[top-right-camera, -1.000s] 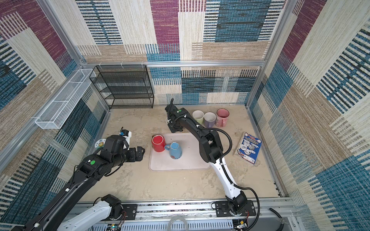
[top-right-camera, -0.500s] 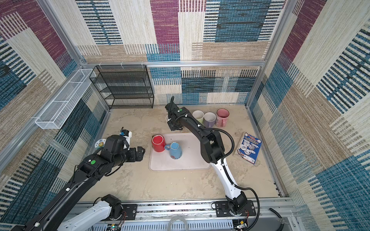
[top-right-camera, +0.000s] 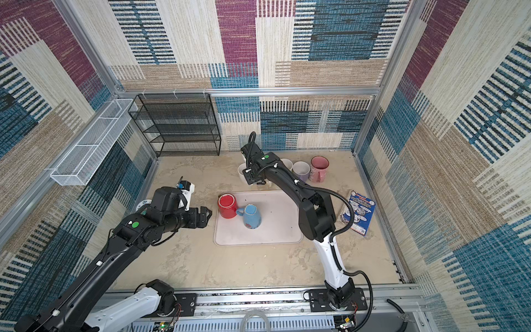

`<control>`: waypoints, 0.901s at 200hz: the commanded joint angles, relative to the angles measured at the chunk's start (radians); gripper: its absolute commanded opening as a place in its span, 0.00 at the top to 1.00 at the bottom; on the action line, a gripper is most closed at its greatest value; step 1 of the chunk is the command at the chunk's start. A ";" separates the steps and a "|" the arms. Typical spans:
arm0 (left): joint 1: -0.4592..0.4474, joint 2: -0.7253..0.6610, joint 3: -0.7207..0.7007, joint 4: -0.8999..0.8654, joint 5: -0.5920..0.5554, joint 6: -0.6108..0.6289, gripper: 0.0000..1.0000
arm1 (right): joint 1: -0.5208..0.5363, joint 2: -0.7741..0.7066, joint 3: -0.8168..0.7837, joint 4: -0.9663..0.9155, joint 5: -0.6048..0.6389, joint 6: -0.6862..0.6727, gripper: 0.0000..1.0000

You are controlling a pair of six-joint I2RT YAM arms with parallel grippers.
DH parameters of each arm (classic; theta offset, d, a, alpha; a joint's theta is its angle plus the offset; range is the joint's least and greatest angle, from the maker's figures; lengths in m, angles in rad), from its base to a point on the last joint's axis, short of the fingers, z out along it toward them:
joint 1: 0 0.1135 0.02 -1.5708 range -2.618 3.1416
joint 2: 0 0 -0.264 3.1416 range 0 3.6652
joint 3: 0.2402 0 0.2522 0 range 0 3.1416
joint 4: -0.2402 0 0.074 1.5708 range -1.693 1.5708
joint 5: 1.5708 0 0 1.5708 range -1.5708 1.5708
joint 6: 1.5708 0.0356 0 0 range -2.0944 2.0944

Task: Turn the mug right side up
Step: Place the mug at the top-center of the table, then rotate the mug on the tray.

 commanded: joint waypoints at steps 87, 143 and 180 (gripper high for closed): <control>-0.036 0.430 0.289 -0.021 0.151 0.053 0.61 | 0.026 -0.719 -0.872 0.528 -0.176 0.165 0.53; -0.113 0.642 0.450 -0.024 0.121 0.035 0.74 | 0.099 -0.994 -1.258 0.712 -0.220 0.313 0.76; -0.137 0.779 0.545 -0.041 0.106 0.026 0.83 | 0.121 -1.079 -1.436 0.894 -0.257 0.442 0.87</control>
